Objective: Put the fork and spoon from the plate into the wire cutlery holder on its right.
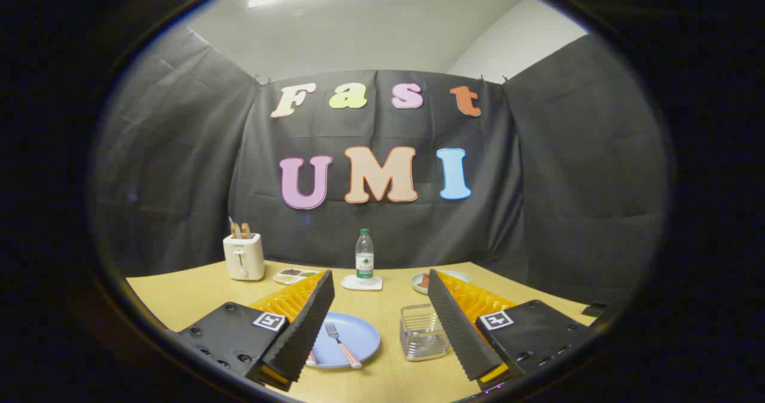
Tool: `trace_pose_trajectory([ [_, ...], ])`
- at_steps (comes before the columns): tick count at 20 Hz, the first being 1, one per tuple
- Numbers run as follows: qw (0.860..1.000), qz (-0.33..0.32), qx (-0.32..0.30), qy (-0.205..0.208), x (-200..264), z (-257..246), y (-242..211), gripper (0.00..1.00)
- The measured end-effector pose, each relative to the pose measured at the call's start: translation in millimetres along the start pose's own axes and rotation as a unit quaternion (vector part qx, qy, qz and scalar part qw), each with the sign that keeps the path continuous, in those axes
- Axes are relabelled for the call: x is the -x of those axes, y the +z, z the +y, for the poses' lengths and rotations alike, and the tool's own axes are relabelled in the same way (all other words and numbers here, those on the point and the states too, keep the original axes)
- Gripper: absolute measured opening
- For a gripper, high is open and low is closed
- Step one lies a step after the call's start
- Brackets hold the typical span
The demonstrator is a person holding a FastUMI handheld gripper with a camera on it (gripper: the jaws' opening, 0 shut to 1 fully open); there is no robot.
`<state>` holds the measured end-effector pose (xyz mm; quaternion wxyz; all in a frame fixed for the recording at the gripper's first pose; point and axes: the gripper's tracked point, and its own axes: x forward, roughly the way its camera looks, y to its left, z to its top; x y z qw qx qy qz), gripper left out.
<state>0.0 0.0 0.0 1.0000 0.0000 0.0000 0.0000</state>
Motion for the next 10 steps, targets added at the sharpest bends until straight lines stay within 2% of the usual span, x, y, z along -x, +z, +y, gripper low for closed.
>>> trace_pose_trajectory([
  [10,1.0,0.025,0.011,0.001,-4.5,-3.9,-22.8,1.0],
])
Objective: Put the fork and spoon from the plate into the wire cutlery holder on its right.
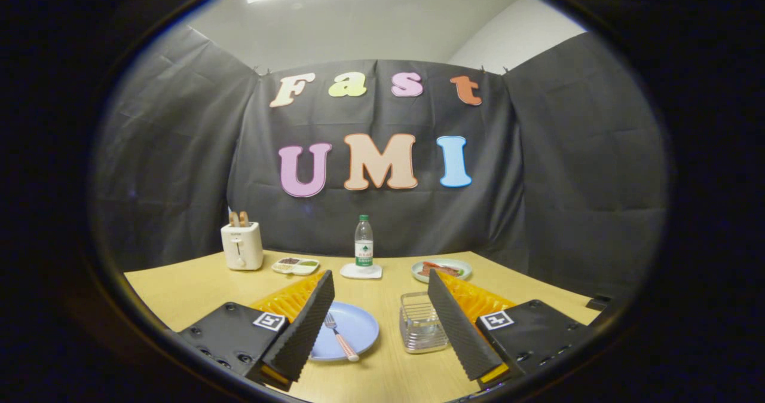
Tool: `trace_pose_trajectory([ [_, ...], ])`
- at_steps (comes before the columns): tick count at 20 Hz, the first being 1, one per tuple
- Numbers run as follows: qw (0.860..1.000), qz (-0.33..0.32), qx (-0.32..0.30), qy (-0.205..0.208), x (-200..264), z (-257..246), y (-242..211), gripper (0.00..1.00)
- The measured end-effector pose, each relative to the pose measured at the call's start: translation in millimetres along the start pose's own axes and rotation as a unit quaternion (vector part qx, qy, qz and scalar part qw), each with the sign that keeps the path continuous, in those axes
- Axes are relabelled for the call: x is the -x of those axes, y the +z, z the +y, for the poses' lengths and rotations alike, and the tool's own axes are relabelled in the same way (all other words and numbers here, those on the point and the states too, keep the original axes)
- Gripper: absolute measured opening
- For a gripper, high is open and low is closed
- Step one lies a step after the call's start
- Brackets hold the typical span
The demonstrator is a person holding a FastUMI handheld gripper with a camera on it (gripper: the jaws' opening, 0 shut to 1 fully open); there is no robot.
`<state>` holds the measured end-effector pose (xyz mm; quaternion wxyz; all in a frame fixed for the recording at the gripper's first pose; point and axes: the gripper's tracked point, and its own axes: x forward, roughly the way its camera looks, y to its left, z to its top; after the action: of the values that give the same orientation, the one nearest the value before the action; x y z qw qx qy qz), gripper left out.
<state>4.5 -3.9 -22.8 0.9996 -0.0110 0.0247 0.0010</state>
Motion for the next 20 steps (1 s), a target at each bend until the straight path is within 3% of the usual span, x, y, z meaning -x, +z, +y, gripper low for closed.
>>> trace_pose_trajectory([
  [14,0.999,0.028,0.011,0.014,-11.0,2.5,-1.5,1.0],
  [20,0.986,0.141,0.066,0.066,-26.2,19.9,-27.9,1.0],
])
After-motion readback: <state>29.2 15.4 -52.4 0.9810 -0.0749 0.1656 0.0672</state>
